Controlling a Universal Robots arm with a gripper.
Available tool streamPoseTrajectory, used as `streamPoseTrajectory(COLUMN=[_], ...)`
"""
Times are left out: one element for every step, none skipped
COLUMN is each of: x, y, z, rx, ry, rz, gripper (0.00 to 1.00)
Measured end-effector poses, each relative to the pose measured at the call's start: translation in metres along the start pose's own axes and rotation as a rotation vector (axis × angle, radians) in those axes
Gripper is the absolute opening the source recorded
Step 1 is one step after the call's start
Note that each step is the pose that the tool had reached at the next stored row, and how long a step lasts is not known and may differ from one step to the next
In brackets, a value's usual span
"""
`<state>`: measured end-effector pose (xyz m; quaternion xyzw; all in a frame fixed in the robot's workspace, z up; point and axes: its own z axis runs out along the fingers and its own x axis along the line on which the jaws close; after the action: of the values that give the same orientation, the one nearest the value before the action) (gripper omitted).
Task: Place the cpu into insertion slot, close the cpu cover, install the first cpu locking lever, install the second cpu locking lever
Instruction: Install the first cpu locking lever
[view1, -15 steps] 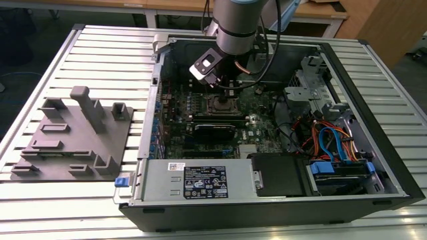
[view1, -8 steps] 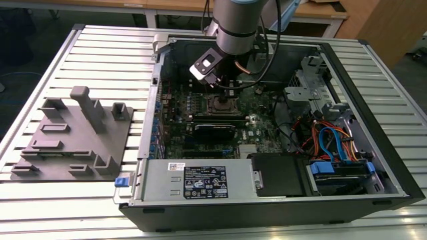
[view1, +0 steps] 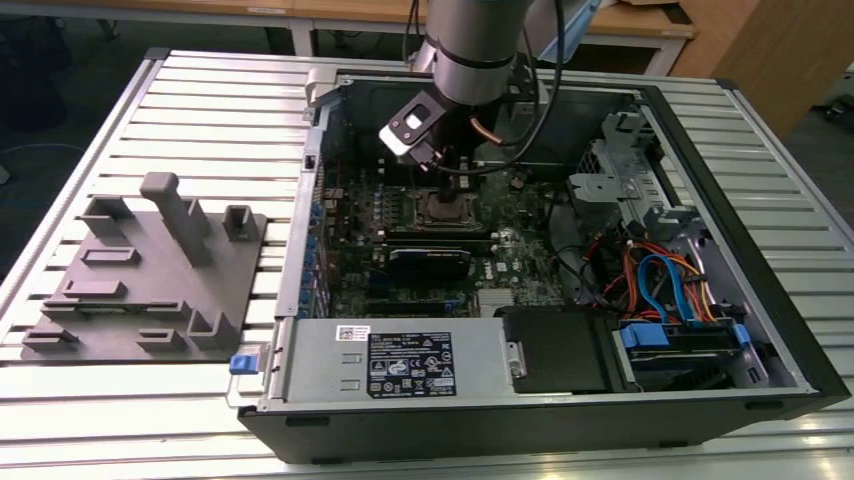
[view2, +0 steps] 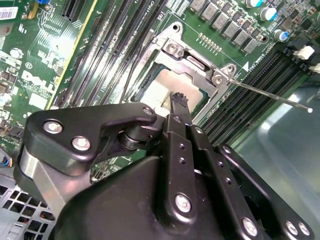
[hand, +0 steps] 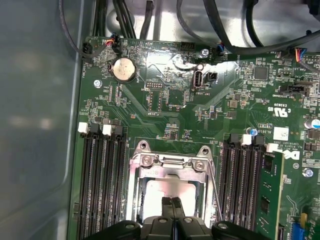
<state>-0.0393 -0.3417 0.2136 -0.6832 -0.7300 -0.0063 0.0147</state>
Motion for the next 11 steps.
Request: streamPoseTrajectory(x=[0.0,0.0,0.0001,0.0001,0.0002,0.0002,0.0002,0.0003,0.0003,0.0003,0.0004], y=[0.0,0.0,0.0,0.0,0.0,-0.0001,-0.0001,-0.0001,-0.0001,-0.0001,-0.0001], z=[-0.001,-0.002,-0.003,-0.0041,-0.0053,-0.0064,-0.0074,-0.0086,-0.0097,-0.0108,-0.0119], rx=[0.0001,0.0002,0.0002,0.0004,0.0006,0.0008,0.0011,0.0013,0.0015,0.0017,0.0017], ry=[0.0001,0.0,0.0,0.0,0.0001,0.0,0.0001,0.0,0.0001,0.0001,0.0002], rz=[0.0,0.0,0.0,0.0,0.0,0.0,0.0,0.0,0.0,0.0,0.0], gripper=[0.1,0.1,0.1,0.1,0.1,0.1,0.1,0.1,0.1,0.1,0.1])
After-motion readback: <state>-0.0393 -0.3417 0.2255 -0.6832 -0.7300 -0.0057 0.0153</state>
